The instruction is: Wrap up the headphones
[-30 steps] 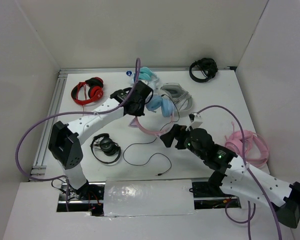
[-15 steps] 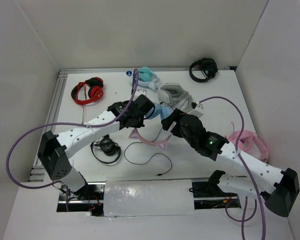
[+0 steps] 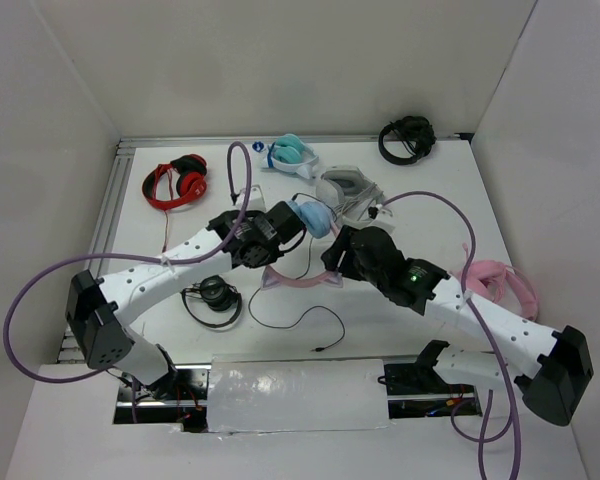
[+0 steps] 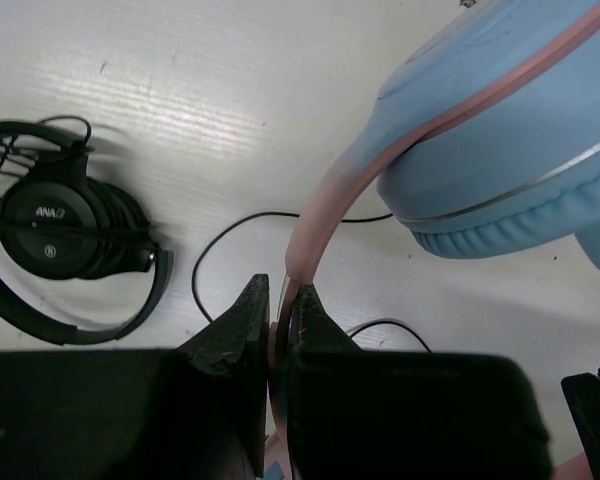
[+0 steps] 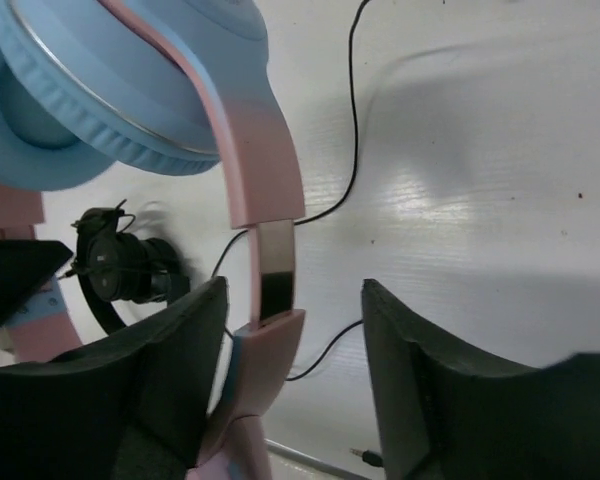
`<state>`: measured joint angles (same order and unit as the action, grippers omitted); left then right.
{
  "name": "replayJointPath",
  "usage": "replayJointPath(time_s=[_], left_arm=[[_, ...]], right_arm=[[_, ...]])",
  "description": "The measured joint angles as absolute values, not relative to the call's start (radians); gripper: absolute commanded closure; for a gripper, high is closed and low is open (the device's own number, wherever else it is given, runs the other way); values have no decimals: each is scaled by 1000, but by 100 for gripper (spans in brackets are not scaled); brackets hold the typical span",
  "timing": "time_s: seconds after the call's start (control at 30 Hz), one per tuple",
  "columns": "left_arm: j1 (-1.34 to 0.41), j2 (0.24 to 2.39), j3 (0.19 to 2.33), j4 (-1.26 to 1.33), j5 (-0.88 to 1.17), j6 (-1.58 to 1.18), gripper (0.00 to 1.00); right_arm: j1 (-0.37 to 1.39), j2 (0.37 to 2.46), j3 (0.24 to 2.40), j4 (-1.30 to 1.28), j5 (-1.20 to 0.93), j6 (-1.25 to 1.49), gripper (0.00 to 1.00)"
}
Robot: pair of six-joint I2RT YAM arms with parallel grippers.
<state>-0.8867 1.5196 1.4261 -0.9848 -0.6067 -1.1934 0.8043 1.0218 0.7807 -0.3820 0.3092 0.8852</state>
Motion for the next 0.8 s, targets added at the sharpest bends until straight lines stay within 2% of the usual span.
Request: replayJointPath(time_s=[0.13,0.2,0.3,0.33,0.37,0.43,0.53,0.57,0.63,0.7,0.73,0.8], left_arm=[[-919,1551,1436,-1069,-634,-1320,100],[-934,1571,1448,-1130,-653,-1388,100],[-956,1599,1470,-1221,-675,-1485,100],[-962,1608,1483,-1252,-676,-1515,100],[-966,1618,1498,-1279,-678,-1546,100],[-971,1626,1515,-1303,-677,-1578,100],[-978,1624,1523,-1309,-681,-1588,100],[-979,1623,1523,-1301,-683,-1575,100],[-981,1612,1514,-1259,-682,-1535,100],[-984,1580,1481,-1185,-683,-1468,100],[-985,1562,1462,-1158,-683,-1443,99],[-986,1521,1414,-1086,-675,-1395,95]], right_arm=[[807,1047,811,-386,309,867,46],[807,1069,834,-389,315,858,57],[807,1092,850,-389,321,846,66],[807,1098,850,-389,322,843,66],[807,1103,851,-389,322,841,62],[807,1113,852,-391,321,836,48],[807,1132,854,-390,314,817,44],[807,1142,854,-389,305,810,46],[807,1160,854,-384,289,793,63],[807,1179,855,-382,279,776,73],[807,1185,856,-380,277,777,84],[807,1198,863,-378,302,784,97]])
